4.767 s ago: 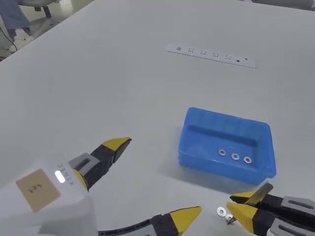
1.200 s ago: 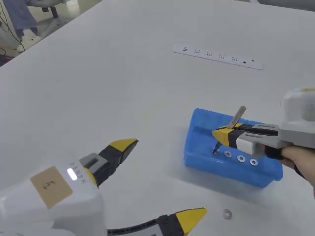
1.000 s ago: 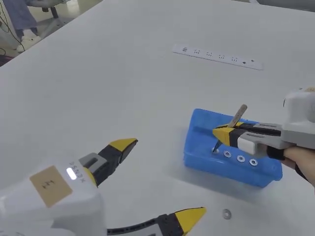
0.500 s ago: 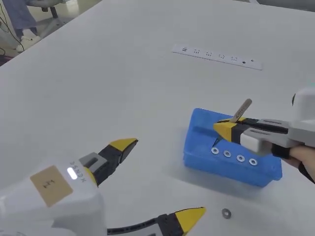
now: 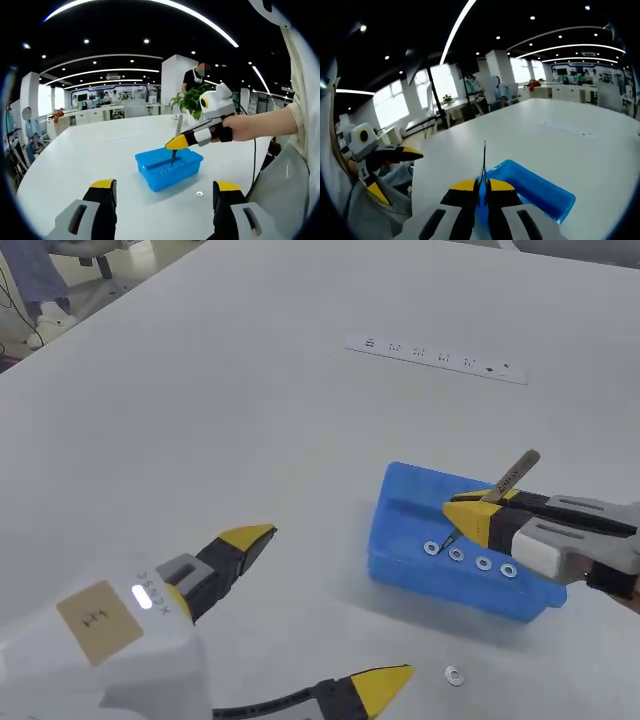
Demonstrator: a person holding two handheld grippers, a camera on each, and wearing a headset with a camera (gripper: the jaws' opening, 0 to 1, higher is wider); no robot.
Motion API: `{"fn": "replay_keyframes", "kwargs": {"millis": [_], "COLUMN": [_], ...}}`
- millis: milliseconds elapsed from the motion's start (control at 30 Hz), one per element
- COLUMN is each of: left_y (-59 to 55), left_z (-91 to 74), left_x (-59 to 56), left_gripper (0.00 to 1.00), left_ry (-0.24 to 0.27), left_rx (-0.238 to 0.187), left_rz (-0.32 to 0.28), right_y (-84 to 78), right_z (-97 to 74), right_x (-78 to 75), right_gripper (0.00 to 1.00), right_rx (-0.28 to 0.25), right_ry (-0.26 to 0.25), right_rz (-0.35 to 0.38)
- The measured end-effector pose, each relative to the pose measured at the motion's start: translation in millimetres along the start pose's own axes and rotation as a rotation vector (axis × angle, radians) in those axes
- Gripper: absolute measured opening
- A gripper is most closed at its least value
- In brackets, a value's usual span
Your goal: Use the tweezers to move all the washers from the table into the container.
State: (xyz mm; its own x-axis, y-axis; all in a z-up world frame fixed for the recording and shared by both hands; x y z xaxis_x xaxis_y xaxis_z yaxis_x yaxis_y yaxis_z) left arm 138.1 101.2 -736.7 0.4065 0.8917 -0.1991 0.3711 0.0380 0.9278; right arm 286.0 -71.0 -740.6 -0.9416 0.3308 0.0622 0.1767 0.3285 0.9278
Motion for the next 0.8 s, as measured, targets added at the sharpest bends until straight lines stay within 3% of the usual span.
{"fn": "replay_keyframes", "kwargs": {"millis": [467, 667, 800], "left_y": [-1.4, -1.7, -1.8], "left_z": [1.2, 1.6, 1.9], "left_x": [-0.8, -1.3, -1.9], "left_gripper": [0.8, 0.8, 0.8], "left_ry": [-0.006, -0.009, -0.011], "left_rx": [0.013, 0.017, 0.02], "left_rz": [0.004, 0.008, 0.009], "right_y": [-19.0, -33.7, -46.7], "right_z": [-25.7, -28.6, -26.1], "right_x": [19.0, 30.7, 35.3], "right_gripper": [0.04, 0.04, 0.04], "right_rx": [0.041, 0.06, 0.099], "right_ry": [0.03, 0.053, 0.07], "right_rz": [0.036, 0.079, 0.095]}}
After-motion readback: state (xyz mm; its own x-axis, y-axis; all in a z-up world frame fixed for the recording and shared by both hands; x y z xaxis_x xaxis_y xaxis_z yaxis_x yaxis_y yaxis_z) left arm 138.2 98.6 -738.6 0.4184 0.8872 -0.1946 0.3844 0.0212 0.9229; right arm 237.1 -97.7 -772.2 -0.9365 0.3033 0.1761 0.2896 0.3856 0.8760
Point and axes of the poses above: the centre of the closed fingertips' face, and the gripper's own axes: z roughly forward along the fingers, x roughly to its left, y roughly out of its top, the point moved 9 cm from there along -z, roughly backward along the fingers, and after that the axes turned 11 degrees about -z, right-handed, at the moved point
